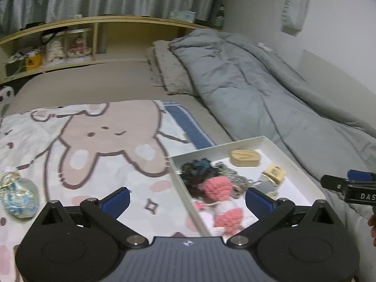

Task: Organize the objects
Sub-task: 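Withdraw both tools from the box toward the blue-gold pouch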

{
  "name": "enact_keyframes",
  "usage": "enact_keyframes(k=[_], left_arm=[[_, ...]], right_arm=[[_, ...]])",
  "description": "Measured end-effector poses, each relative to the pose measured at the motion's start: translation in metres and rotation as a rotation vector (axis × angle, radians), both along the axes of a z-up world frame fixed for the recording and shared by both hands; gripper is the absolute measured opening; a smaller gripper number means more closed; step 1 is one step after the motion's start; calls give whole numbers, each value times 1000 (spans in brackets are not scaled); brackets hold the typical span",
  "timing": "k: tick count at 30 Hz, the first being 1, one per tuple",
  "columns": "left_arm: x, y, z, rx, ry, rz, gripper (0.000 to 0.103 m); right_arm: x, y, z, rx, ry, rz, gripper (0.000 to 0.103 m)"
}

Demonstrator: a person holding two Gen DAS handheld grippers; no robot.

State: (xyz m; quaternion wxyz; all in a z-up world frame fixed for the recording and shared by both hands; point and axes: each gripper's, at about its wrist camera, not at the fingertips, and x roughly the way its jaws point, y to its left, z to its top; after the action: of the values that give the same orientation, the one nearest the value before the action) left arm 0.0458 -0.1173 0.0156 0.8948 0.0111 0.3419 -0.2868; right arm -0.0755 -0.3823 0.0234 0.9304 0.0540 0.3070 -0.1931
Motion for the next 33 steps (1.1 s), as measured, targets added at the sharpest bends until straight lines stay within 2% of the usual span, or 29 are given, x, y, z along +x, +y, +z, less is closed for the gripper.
enact_keyframes(k=[10,22,33], left_arm=[[22,55,-1,22,-17,137,103],[55,124,-3,22,-43,311,103],[90,185,-12,-3,-30,461,103]], right_arm=[[34,36,-3,30,-32,75,103],[92,103,-15,56,-59,232,103],[145,166,-38,95,-82,391,103]])
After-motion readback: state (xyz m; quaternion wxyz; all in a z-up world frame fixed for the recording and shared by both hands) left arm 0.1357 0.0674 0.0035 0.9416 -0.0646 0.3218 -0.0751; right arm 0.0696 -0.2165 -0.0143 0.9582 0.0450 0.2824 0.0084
